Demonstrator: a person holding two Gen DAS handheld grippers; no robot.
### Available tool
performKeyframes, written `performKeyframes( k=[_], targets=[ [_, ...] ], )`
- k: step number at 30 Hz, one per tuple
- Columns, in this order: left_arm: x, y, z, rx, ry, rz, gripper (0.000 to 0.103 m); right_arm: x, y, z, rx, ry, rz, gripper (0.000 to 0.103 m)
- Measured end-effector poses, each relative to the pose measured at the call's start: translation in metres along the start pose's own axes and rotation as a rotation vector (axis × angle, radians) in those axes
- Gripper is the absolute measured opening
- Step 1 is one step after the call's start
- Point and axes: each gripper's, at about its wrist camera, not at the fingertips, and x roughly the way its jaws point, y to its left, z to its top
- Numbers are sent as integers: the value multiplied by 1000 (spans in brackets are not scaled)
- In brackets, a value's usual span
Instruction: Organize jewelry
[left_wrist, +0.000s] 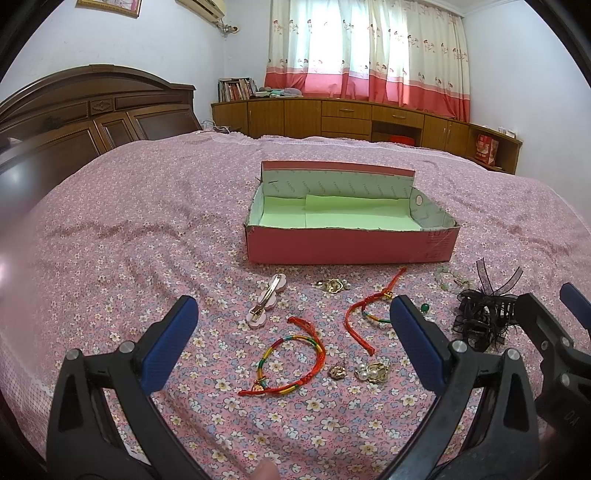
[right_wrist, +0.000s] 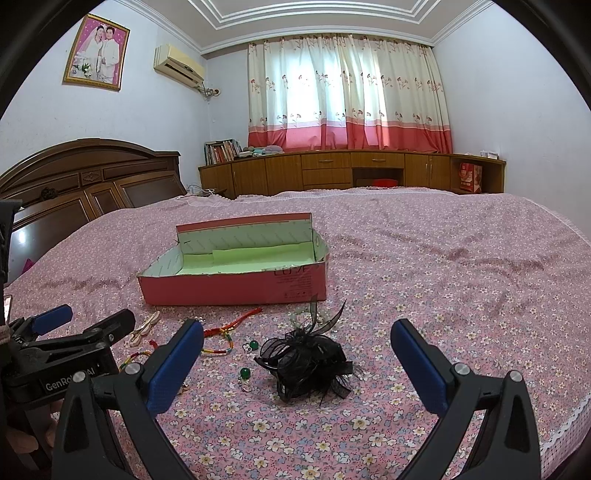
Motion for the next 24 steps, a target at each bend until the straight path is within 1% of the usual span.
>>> performKeyframes(
  k=[24],
  targets=[
    [1, 0, 0, 3, 18, -6, 97, -1, 0, 0, 2, 9, 2, 103]
  ],
)
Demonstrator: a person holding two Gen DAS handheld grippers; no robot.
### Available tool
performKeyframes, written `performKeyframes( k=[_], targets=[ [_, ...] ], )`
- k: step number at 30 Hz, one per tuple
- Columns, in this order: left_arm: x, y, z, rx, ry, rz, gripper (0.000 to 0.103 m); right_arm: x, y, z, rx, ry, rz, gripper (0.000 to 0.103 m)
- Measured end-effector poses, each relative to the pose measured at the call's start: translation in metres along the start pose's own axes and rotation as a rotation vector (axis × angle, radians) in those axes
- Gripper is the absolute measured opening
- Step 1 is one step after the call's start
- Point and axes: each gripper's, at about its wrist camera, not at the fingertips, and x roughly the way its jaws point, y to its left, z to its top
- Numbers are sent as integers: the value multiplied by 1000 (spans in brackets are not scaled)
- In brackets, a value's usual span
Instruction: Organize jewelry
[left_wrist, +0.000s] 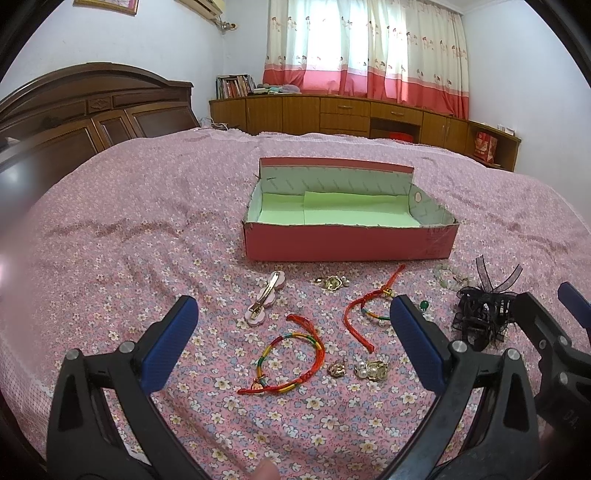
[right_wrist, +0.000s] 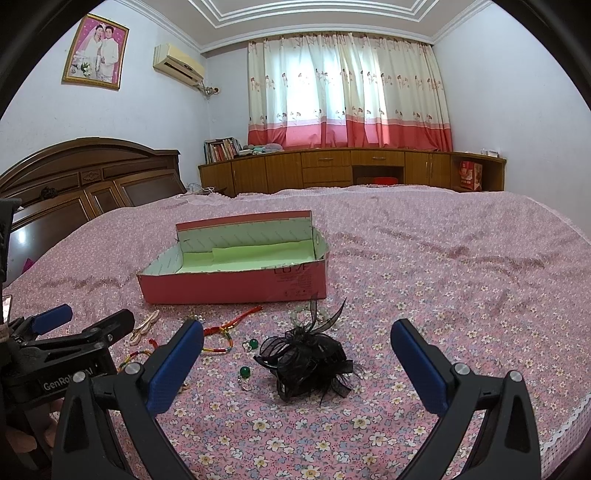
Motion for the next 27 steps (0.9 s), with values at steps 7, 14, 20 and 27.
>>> performKeyframes(
  k=[7, 14, 20, 27],
  targets=[
    [4, 5, 0, -14, 22, -6, 97, 3, -4, -1, 7, 28, -7, 103],
    [14, 17, -3, -45, 73, -31, 97, 27, -12, -3, 18, 144, -31, 103],
    [28, 34, -11, -106, 138, -27, 96, 51, -22, -9, 33, 243, -52, 103],
    [47, 31, -21, -113, 227, -77, 75, 63, -20, -12, 3, 271, -24, 103]
  ],
)
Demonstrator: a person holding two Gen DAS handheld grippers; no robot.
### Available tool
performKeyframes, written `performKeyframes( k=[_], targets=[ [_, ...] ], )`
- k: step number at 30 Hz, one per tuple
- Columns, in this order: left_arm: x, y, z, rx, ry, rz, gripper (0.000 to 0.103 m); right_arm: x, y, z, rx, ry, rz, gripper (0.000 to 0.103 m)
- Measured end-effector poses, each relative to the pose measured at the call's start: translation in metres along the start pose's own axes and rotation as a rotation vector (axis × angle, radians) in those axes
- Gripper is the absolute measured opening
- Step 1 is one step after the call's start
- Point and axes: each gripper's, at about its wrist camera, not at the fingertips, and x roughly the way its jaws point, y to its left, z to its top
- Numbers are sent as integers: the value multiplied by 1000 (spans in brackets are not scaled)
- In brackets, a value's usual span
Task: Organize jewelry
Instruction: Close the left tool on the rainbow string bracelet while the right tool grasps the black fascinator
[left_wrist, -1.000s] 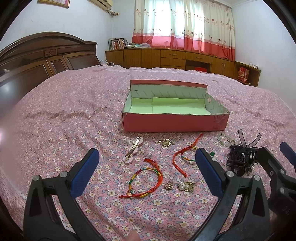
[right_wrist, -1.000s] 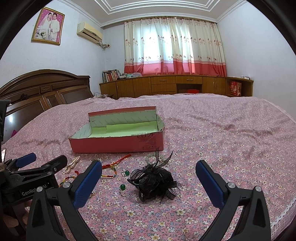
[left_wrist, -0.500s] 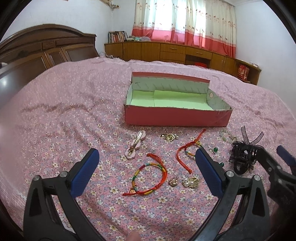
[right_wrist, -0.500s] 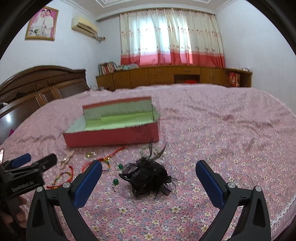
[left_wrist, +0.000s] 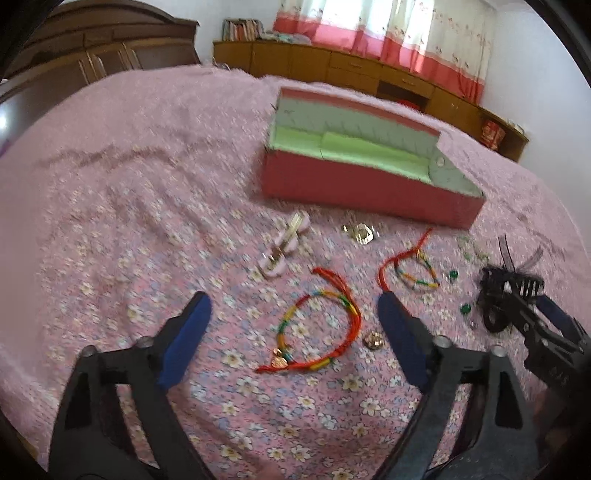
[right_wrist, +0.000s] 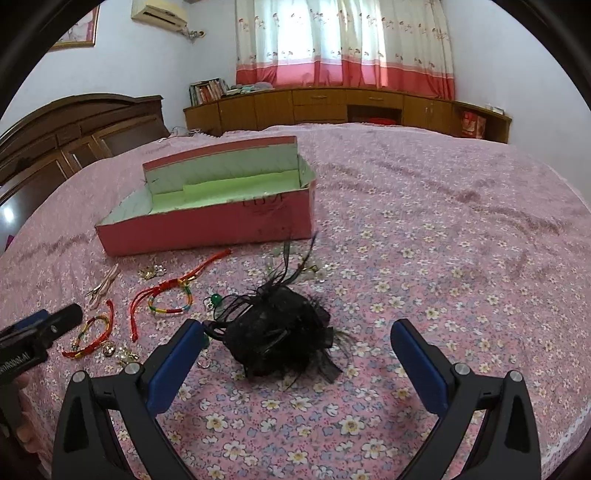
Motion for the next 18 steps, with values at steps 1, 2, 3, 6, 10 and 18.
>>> performKeyframes(
  k=[1, 2, 3, 6, 10, 18],
  targets=[
    [4, -1, -1, 5, 19, -5, 67, 1, 0, 0, 0, 1, 4, 103],
    [8, -2, -2, 7, 35, -8, 59, 2, 0, -1, 2, 4, 8, 103],
    [12, -3, -4, 7, 57, -15, 55, 2, -1, -1, 5, 6, 14, 103],
    [21, -3, -7, 0, 96, -28, 47, 4, -2, -1, 19, 18, 32, 103],
    [25, 0, -9, -32, 120, -50, 46, 3, -4, -1, 35, 16, 36, 103],
    [26, 4, -10, -35, 151, -38, 39, 7, -5, 4, 46, 19, 44, 102]
  ],
)
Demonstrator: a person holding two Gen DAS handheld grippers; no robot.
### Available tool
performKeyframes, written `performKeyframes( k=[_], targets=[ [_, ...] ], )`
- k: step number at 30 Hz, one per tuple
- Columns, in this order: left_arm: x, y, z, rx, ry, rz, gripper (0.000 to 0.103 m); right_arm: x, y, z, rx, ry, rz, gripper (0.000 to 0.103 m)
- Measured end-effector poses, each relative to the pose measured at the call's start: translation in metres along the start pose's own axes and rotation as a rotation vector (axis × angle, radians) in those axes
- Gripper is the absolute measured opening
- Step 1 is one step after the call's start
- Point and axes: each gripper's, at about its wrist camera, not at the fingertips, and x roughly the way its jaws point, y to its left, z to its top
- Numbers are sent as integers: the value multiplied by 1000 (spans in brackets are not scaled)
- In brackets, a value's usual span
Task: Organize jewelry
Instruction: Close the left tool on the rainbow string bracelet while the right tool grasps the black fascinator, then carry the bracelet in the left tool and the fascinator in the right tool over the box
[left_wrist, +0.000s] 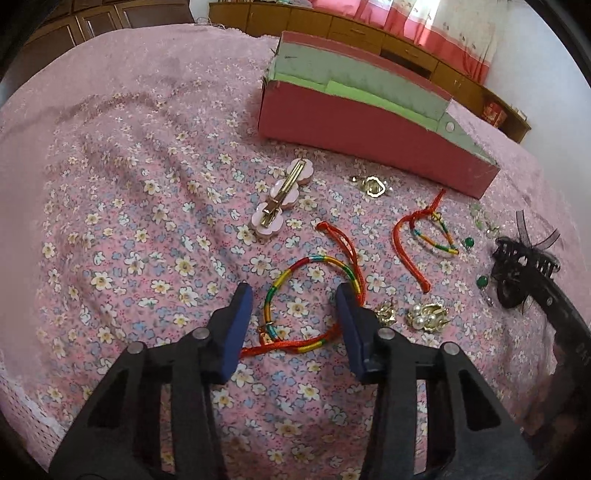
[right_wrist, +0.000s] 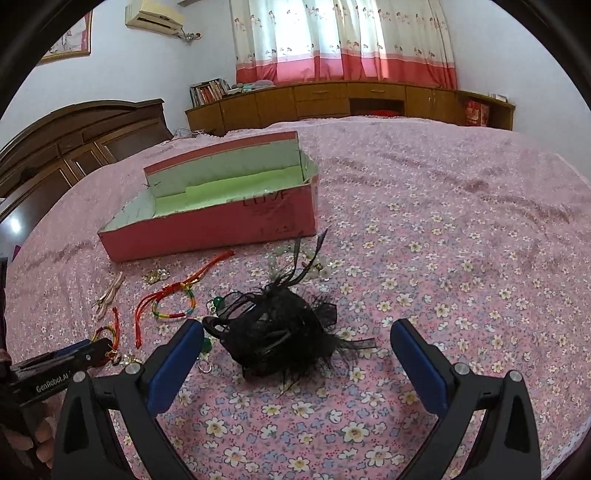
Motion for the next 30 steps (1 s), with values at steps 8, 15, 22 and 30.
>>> performKeyframes(
  k=[8, 15, 22, 30],
  targets=[
    [-7, -10, 4, 37, -14, -4, 0, 12, -8, -1, 60, 64, 73, 91],
    [-16, -14, 4, 19, 2, -44, 0, 16, -11, -2, 75, 86, 72, 73],
    [-20, -6, 4, 16, -1, -77, 0, 11, -9, -3, 46, 75, 65, 51],
    [-53, -11, 4, 77, -53, -113, 0, -11, -10, 1, 33, 18, 64, 51]
  ],
)
